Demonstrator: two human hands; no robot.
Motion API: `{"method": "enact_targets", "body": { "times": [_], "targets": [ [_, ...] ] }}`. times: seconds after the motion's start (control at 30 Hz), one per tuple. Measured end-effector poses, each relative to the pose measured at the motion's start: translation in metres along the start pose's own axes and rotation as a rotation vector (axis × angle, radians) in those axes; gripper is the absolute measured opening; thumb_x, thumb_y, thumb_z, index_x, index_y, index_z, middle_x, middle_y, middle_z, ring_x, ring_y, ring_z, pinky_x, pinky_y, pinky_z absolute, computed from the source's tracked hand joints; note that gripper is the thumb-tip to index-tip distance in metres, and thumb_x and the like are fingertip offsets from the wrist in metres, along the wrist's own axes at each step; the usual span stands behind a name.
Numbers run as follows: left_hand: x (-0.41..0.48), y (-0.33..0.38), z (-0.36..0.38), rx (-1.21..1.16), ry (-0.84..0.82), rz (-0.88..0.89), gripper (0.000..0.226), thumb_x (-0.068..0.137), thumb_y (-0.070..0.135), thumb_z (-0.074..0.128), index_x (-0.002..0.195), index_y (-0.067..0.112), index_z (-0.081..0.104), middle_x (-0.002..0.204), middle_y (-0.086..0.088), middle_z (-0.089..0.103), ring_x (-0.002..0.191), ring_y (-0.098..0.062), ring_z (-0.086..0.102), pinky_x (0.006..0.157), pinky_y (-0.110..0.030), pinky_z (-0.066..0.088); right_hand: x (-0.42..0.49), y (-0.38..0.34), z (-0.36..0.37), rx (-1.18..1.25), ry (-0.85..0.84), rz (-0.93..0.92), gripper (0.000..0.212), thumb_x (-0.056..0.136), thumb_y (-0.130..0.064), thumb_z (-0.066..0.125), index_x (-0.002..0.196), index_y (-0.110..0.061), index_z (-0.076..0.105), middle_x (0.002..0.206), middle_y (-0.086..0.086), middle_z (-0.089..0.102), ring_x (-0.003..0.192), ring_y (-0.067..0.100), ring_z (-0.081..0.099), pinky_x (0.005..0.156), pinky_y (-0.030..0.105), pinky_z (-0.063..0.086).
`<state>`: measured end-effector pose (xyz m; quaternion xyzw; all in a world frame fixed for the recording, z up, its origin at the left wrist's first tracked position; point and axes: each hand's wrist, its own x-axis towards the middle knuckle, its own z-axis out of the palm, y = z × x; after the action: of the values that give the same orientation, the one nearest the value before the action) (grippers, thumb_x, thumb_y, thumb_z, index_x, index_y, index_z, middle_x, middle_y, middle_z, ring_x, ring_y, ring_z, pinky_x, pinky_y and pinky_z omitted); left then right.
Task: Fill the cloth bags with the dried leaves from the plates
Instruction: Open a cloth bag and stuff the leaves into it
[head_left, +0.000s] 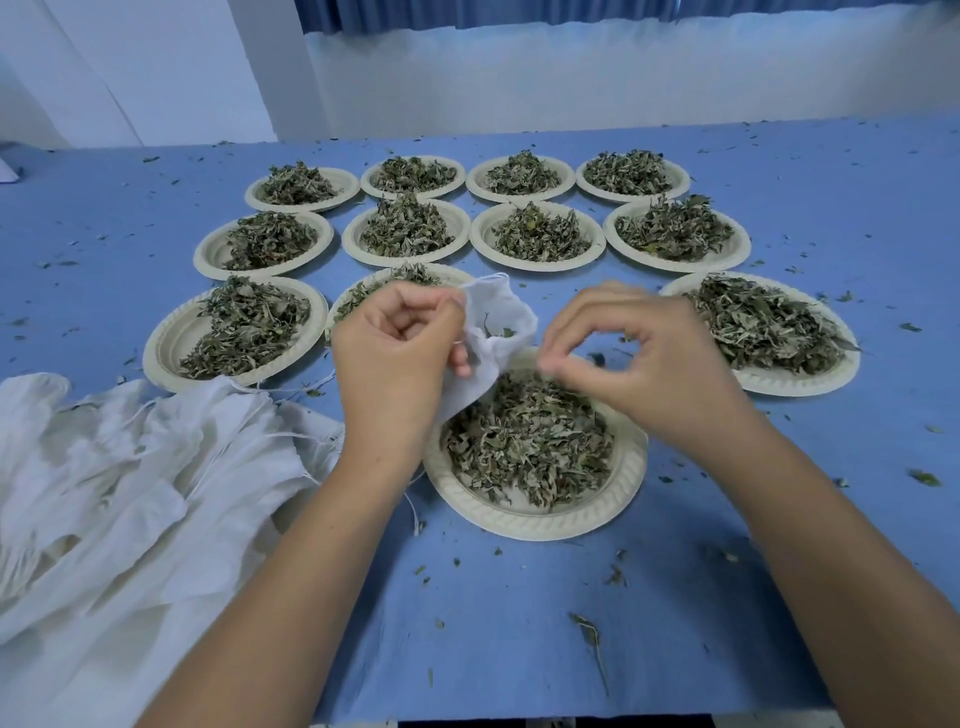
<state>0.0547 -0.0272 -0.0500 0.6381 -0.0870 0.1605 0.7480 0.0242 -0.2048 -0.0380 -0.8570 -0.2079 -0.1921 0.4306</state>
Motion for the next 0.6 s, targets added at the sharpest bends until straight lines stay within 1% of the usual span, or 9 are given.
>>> {"method": "enact_targets", "body": {
  "times": [0.03, 0.07, 0.13, 0.2, 0.27, 0.37, 0.43, 0.53, 0.6],
  "targets": [
    [0.000, 0.000, 0.001, 0.005, 0.016, 0.003, 0.015, 0.088, -0.004, 0.062, 0.077, 0.005, 0.065, 0.051, 0.002, 0.059, 0.041, -0.009, 0.051, 0.048, -0.020, 0.046, 0.000, -0.001, 0.002, 0.014, -0.138, 0.048, 0.005, 0.077, -0.019, 0.077, 0.078, -0.015, 0.073, 0.083, -0.010, 0.069, 0.086, 0.009, 0.062, 0.088, 0.040, 0.047],
    [-0.001, 0.001, 0.001, 0.008, 0.031, 0.007, 0.013, 0.087, -0.003, 0.063, 0.077, 0.005, 0.065, 0.051, 0.002, 0.059, 0.042, -0.009, 0.051, 0.048, -0.020, 0.046, -0.001, -0.002, 0.008, -0.006, -0.247, 0.067, 0.012, 0.074, -0.020, 0.079, 0.085, -0.017, 0.074, 0.090, -0.008, 0.069, 0.091, 0.010, 0.062, 0.090, 0.039, 0.047],
    [-0.001, 0.001, 0.002, 0.003, 0.051, 0.015, 0.011, 0.088, -0.001, 0.063, 0.078, 0.003, 0.065, 0.051, 0.002, 0.059, 0.042, -0.010, 0.050, 0.049, -0.020, 0.046, -0.004, -0.002, 0.025, -0.111, -0.411, -0.006, 0.036, 0.072, -0.024, 0.081, 0.106, -0.018, 0.070, 0.111, -0.006, 0.066, 0.108, 0.012, 0.055, 0.100, 0.032, 0.041],
    [-0.001, 0.001, 0.002, -0.005, 0.064, 0.017, 0.011, 0.089, -0.001, 0.063, 0.078, 0.003, 0.065, 0.050, 0.002, 0.058, 0.042, -0.010, 0.050, 0.050, -0.020, 0.046, -0.005, -0.002, 0.042, -0.186, -0.523, -0.112, 0.047, 0.075, -0.024, 0.080, 0.119, -0.017, 0.065, 0.123, -0.003, 0.060, 0.117, 0.013, 0.046, 0.104, 0.022, 0.031],
    [-0.001, 0.002, 0.003, -0.008, 0.066, 0.015, 0.010, 0.089, -0.001, 0.063, 0.079, 0.002, 0.064, 0.050, 0.002, 0.058, 0.043, -0.010, 0.050, 0.050, -0.020, 0.045, -0.006, 0.000, 0.048, -0.209, -0.531, -0.138, 0.039, 0.077, -0.018, 0.078, 0.114, -0.014, 0.067, 0.118, -0.001, 0.061, 0.114, 0.016, 0.048, 0.101, 0.023, 0.033],
    [-0.003, 0.003, 0.005, -0.038, 0.075, -0.008, 0.009, 0.089, -0.003, 0.063, 0.080, -0.001, 0.064, 0.049, 0.001, 0.057, 0.041, -0.008, 0.048, 0.047, -0.017, 0.044, -0.005, 0.002, 0.041, -0.199, -0.446, -0.116, 0.018, 0.078, -0.009, 0.076, 0.095, -0.009, 0.072, 0.097, 0.003, 0.066, 0.096, 0.017, 0.057, 0.089, 0.034, 0.044],
    [-0.003, 0.004, 0.004, -0.027, 0.076, -0.007, 0.010, 0.089, -0.002, 0.063, 0.079, 0.001, 0.064, 0.050, 0.001, 0.057, 0.041, -0.008, 0.049, 0.047, -0.017, 0.045, -0.005, 0.002, 0.036, -0.155, -0.398, -0.112, 0.009, 0.079, -0.006, 0.075, 0.087, -0.007, 0.073, 0.088, 0.003, 0.067, 0.087, 0.016, 0.060, 0.083, 0.036, 0.048],
    [-0.002, 0.004, 0.002, 0.001, 0.080, 0.017, 0.011, 0.089, 0.001, 0.064, 0.079, 0.005, 0.065, 0.051, 0.002, 0.059, 0.042, -0.009, 0.050, 0.049, -0.018, 0.045, -0.004, 0.003, 0.029, -0.053, -0.338, -0.063, 0.013, 0.078, -0.009, 0.077, 0.090, -0.009, 0.073, 0.093, 0.001, 0.067, 0.090, 0.015, 0.062, 0.084, 0.036, 0.049],
    [-0.001, 0.004, 0.002, 0.001, 0.085, 0.023, 0.012, 0.090, 0.001, 0.064, 0.078, 0.006, 0.065, 0.051, 0.003, 0.058, 0.042, -0.009, 0.050, 0.049, -0.018, 0.045, -0.005, 0.001, 0.028, -0.039, -0.404, -0.035, 0.031, 0.077, -0.021, 0.079, 0.106, -0.015, 0.070, 0.108, -0.004, 0.063, 0.105, 0.011, 0.056, 0.095, 0.031, 0.044]
  ]
}}
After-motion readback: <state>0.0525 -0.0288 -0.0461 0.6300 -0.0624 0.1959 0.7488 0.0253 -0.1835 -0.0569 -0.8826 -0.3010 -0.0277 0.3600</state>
